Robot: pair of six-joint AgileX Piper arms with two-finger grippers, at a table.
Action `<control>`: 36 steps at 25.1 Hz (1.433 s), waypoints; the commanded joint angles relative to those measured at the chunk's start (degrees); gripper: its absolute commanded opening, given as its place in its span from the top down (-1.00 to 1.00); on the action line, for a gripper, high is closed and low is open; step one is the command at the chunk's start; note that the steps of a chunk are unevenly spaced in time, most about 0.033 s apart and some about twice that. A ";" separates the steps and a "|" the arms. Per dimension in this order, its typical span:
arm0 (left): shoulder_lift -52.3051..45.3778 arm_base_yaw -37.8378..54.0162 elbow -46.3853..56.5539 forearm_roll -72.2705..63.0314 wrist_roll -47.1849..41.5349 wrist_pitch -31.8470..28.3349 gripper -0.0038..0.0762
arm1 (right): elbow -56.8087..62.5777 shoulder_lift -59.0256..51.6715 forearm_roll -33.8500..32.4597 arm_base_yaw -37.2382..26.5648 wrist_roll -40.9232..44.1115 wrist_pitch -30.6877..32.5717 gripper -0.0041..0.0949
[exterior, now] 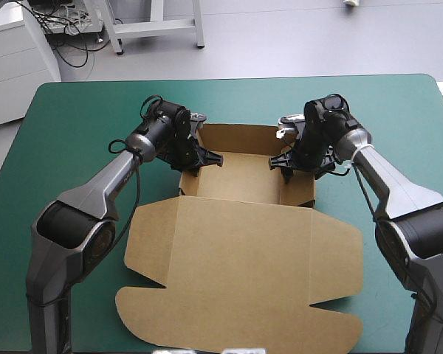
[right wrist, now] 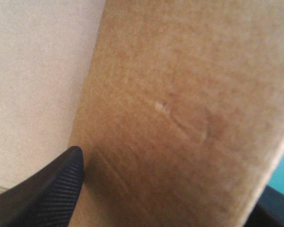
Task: Fold the box
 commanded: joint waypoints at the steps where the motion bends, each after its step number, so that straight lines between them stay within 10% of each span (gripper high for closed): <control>1: -3.03 -0.63 -1.50 -0.55 0.36 4.68 0.01 | -1.47 -2.91 0.23 -0.02 0.13 0.99 -0.52; 20: -8.79 -0.63 -15.86 13.83 0.69 4.79 -0.15 | -12.72 -13.23 1.65 -5.03 5.58 1.06 -0.52; 22: -10.32 -0.63 -15.86 12.14 4.37 4.79 0.07 | -12.20 -14.77 1.65 -5.03 6.23 1.06 -0.52; 25: -13.07 -0.63 -15.86 9.94 7.19 4.79 0.99 | -11.18 -16.45 2.26 -5.03 6.38 1.06 -0.52; 36: -27.14 -0.63 -6.59 4.40 9.93 4.79 0.98 | -3.94 -17.77 3.17 -5.03 4.45 -0.41 -0.52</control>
